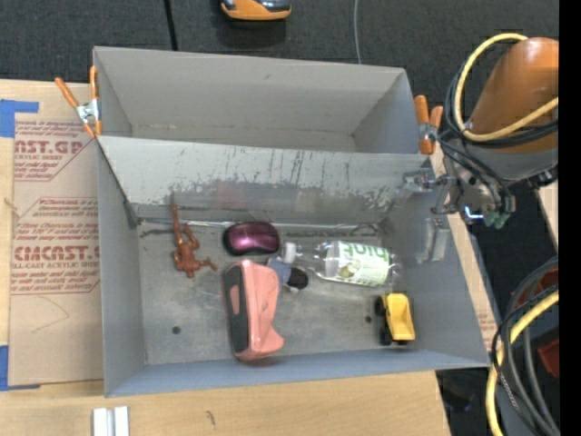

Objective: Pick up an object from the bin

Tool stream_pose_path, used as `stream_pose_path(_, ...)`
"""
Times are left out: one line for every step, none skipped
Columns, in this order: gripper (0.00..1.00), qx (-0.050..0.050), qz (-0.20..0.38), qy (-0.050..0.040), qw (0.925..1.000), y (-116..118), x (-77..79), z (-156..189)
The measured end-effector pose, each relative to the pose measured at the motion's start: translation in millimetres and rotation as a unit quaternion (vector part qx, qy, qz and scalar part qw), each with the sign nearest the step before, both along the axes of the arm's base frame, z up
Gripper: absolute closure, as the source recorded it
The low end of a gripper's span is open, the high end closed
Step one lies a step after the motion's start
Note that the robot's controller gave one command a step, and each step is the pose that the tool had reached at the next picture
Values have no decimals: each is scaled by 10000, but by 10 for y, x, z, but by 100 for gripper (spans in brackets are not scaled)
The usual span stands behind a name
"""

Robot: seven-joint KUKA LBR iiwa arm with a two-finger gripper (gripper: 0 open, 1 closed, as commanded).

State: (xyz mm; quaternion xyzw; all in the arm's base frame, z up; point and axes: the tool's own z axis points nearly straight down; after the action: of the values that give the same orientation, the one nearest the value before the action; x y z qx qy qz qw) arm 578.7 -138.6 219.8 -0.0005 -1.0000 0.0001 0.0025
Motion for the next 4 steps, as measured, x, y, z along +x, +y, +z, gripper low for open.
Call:
stream_pose_path(0,-8,7,-41,10000,6,15,52)
stream_pose_path(0,-11,334,-64,9994,38,-112,-393)
stream_pose_path(0,-4,807,-53,9967,204,-409,-957)
stream_pose_path(100,0,-398,-50,9992,83,-404,-1215)
